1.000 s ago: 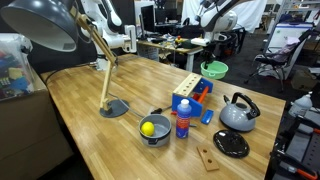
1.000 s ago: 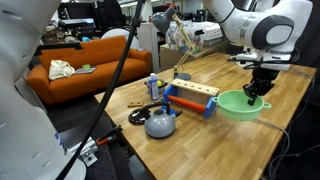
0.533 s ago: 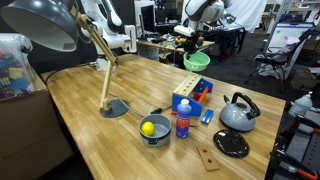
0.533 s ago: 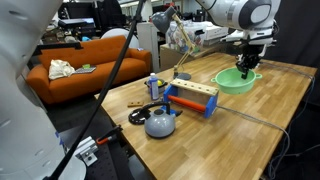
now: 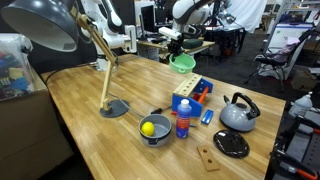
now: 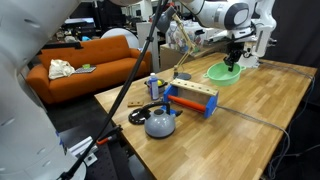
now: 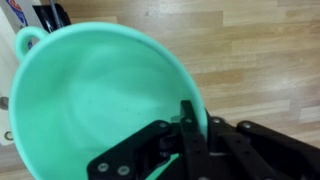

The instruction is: Move the mint-green bowl across the wooden object to the left

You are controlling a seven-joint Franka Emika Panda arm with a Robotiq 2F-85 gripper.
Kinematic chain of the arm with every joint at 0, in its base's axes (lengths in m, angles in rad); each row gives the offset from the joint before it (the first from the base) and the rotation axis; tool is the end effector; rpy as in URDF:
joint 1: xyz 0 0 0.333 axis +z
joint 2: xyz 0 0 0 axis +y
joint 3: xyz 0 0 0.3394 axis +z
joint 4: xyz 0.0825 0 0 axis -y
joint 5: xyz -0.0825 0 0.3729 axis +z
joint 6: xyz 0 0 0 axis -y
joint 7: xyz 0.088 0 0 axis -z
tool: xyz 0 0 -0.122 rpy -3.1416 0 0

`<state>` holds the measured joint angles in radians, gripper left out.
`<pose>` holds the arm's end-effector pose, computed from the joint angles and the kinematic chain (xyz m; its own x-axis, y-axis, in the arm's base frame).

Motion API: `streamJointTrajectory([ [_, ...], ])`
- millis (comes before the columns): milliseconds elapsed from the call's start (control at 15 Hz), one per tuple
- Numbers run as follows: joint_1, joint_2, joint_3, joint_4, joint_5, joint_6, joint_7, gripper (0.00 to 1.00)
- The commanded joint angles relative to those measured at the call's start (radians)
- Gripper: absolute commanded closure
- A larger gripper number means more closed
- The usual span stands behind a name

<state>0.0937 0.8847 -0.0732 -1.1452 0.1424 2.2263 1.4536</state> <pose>0.7950 0.0414 0.2916 0.0991 -0.9939 -0.0477 -0.9754 -0.0875 -0.2024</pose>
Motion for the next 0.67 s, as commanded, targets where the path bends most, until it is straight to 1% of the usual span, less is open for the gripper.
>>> streamJointTrajectory([
  [0,0.01,0.052,0.025,0.091,-0.023,-0.013,-0.075,0.98],
  [200,0.031,0.078,0.041,0.108,-0.038,0.0,-0.16,0.98],
  [600,0.076,0.123,0.042,0.122,-0.076,0.021,-0.314,0.98],
])
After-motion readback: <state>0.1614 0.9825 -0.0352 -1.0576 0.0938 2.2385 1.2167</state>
